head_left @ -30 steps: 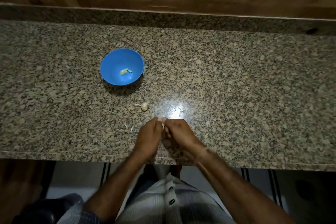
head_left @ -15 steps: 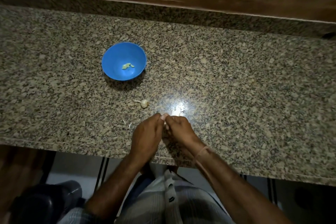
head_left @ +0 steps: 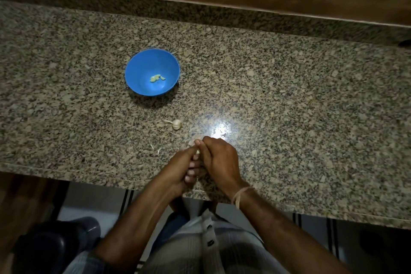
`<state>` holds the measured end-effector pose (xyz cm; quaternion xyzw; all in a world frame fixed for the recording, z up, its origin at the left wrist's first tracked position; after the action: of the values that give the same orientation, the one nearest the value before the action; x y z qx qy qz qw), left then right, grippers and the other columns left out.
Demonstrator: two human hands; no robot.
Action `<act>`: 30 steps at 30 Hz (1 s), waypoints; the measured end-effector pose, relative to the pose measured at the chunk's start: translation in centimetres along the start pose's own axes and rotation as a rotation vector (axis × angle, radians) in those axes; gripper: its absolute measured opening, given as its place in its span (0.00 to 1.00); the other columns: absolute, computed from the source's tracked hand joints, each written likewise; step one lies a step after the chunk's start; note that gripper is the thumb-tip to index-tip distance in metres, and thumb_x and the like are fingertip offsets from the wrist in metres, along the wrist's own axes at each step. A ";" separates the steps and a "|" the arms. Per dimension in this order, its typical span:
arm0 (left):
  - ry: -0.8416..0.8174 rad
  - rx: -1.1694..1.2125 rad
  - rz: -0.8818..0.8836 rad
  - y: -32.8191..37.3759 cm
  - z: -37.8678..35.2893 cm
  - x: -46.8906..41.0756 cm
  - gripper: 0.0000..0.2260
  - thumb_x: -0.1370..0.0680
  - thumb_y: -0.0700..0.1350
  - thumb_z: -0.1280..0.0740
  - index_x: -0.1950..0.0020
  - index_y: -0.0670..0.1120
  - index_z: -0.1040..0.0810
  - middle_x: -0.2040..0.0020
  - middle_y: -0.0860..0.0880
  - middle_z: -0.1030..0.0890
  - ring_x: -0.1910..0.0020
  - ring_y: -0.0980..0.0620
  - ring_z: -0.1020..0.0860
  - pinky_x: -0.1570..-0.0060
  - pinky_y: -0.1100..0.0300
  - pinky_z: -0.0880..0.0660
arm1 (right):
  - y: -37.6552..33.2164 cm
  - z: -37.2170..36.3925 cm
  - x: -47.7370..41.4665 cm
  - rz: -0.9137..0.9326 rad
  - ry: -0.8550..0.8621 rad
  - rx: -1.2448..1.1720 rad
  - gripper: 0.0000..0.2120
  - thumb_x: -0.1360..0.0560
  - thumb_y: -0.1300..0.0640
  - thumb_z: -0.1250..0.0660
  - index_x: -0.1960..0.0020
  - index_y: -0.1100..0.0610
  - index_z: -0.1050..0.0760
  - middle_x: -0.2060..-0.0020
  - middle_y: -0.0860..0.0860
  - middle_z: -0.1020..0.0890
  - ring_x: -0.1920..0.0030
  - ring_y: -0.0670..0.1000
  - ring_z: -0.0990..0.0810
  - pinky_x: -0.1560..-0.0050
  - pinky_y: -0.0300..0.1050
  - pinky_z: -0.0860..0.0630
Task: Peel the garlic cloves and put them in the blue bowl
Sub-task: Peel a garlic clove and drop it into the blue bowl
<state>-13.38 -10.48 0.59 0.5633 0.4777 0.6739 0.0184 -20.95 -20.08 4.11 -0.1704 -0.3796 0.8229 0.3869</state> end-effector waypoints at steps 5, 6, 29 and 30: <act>0.326 -0.501 -0.498 3.0 1.6 1.5 0.16 0.13 0.47 0.41 0.60 0.48 0.26 0.69 0.55 0.27 0.72 0.59 0.30 0.72 0.66 0.37 | 2.7 -3.2 0.0 -0.425 -0.193 -0.499 0.23 0.16 0.40 0.37 0.63 0.55 0.23 0.70 0.48 0.21 0.67 0.49 0.23 0.59 0.45 0.25; 0.259 -0.309 -0.386 2.3 1.4 1.0 0.18 0.13 0.47 0.41 0.62 0.48 0.28 0.71 0.55 0.29 0.73 0.59 0.32 0.74 0.67 0.40 | 2.2 -2.8 0.0 -0.351 -0.165 -0.425 0.23 0.16 0.41 0.38 0.63 0.55 0.23 0.70 0.47 0.21 0.67 0.49 0.22 0.60 0.44 0.25; 0.301 -0.449 -0.496 2.6 3.1 1.6 0.17 0.14 0.50 0.38 0.62 0.50 0.22 0.69 0.54 0.21 0.69 0.53 0.23 0.67 0.56 0.29 | 1.5 -3.1 1.0 -0.342 -0.150 -0.475 0.20 0.16 0.45 0.34 0.63 0.56 0.23 0.68 0.50 0.19 0.66 0.49 0.22 0.61 0.49 0.22; 0.318 -0.436 -0.465 2.5 3.3 1.7 0.17 0.14 0.50 0.38 0.60 0.50 0.20 0.69 0.54 0.20 0.69 0.56 0.22 0.67 0.58 0.28 | 1.7 -3.2 1.0 -0.364 -0.152 -0.511 0.20 0.18 0.45 0.31 0.63 0.56 0.22 0.68 0.51 0.17 0.66 0.51 0.20 0.59 0.52 0.19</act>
<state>-10.15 -8.79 3.25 0.3105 0.4351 0.8169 0.2167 -20.68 -18.44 0.75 -0.1294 -0.6260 0.6286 0.4429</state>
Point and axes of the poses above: each hand's wrist, its own x-axis away from the middle knuckle, its own z-axis out of the back of the hand, y = z × x, the point moved 8 cm from there along -x, towards the middle knuckle
